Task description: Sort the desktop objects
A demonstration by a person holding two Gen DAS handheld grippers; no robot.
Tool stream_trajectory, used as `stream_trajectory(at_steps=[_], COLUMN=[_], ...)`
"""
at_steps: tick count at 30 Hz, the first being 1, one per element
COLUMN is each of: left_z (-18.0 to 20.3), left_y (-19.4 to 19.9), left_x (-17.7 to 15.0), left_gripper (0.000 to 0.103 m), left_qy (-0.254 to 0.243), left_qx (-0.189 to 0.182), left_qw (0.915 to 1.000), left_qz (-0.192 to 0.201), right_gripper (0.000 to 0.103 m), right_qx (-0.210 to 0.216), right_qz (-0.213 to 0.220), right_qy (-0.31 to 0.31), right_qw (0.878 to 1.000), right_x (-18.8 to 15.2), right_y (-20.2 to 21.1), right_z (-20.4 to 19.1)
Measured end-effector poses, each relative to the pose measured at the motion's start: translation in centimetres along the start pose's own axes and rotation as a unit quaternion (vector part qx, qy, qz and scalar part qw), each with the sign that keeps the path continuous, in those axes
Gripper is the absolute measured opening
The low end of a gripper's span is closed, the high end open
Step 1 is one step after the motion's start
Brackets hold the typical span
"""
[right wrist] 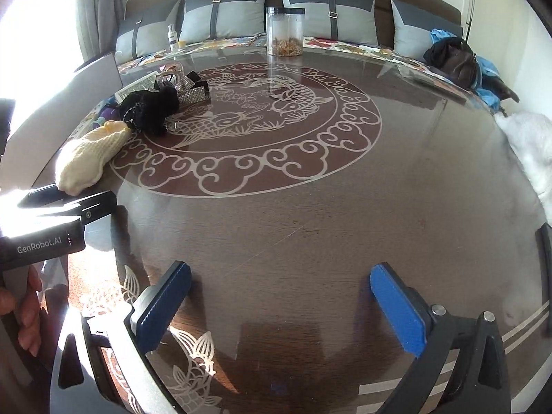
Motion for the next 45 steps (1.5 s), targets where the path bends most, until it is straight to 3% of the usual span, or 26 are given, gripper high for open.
stream_trajectory(at_steps=[45], left_z=[0.02], left_y=[0.05], left_x=[-0.14], left_gripper=[0.103], left_qy=[0.000], left_qx=[-0.001], left_qw=[1.0000], left_qz=[0.001], right_gripper=[0.103], right_qx=[-0.005], right_qz=[0.003], right_qy=[-0.003], right_qw=[1.000], right_x=[0.14], right_y=[0.17], right_z=[0.00])
Point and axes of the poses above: each gripper's, at about its wrist camera, not at the fingertips, and y roughly against the way its jaws point, z to its right, x to its top, the point moved 5 cm from there along -y, roughly the way its jaws point, and after that the axes turned 8 degrees about y, right-handed, at the moved point
